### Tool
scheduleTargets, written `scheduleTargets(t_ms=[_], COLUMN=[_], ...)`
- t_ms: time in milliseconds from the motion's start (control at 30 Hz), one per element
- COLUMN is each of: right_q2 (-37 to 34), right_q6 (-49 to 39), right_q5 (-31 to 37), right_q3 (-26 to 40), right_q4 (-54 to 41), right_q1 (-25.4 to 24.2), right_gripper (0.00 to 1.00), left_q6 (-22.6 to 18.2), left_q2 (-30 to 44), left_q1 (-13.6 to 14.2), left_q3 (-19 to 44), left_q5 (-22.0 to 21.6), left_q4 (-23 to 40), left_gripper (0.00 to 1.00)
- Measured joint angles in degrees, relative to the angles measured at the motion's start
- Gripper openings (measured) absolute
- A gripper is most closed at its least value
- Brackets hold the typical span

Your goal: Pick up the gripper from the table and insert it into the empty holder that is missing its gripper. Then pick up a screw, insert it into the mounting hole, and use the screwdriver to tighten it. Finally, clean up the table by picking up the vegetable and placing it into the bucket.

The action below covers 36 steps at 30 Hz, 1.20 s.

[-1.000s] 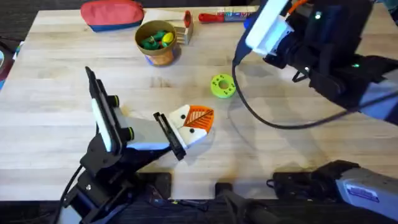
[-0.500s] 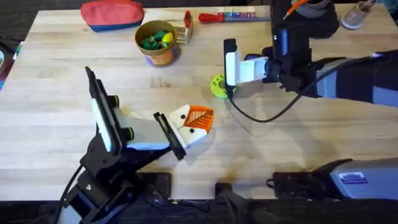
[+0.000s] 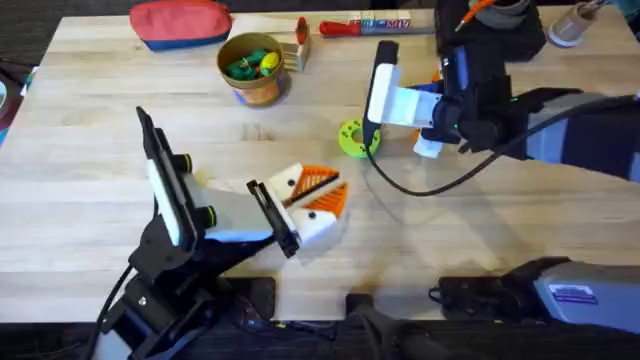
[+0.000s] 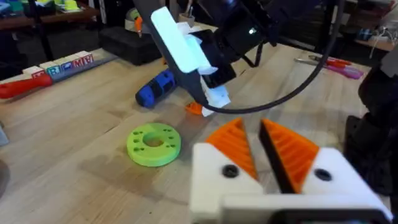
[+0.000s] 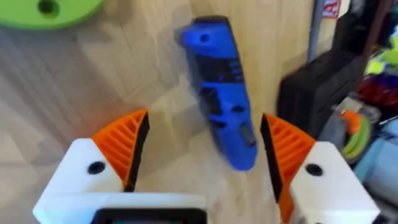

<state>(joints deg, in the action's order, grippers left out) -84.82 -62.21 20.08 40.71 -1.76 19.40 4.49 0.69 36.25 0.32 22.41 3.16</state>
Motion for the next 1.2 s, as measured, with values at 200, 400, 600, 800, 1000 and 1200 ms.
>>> scheduleTargets(t_ms=[200, 400, 600, 800, 1000, 1200], right_q2=[6.00, 17.99, 20.20, 20.20, 20.20, 20.20], right_q6=[13.79, 34.05, 42.09, 52.34, 53.48, 53.70], right_q5=[-1.04, -10.37, -11.80, -12.24, -12.39, -12.41], right_q3=[1.65, 7.58, 7.65, 7.65, 7.65, 7.65], right_q4=[-9.41, -16.19, -16.53, -16.72, -16.77, -18.23], right_q1=[0.04, 0.09, 0.09, 0.09, 0.09, 0.09], right_gripper=[0.990, 0.992, 0.991, 0.991, 0.992, 0.991], left_q6=[0.15, 1.56, 8.14, 14.92, 15.66, 18.49], left_q2=[0.00, 0.00, 2.14, 30.13, 47.03, 55.07], left_q1=[0.00, 0.00, 0.00, -0.06, -1.52, -4.73], left_q3=[0.00, 0.13, 13.02, 39.20, 45.90, 46.14], left_q5=[-0.15, -4.26, -15.82, -31.33, -32.41, -31.94], left_q4=[-0.01, 0.34, 18.99, 42.72, 43.67, 46.28], left_gripper=[0.973, 0.986, 0.986, 0.986, 0.986, 0.986])
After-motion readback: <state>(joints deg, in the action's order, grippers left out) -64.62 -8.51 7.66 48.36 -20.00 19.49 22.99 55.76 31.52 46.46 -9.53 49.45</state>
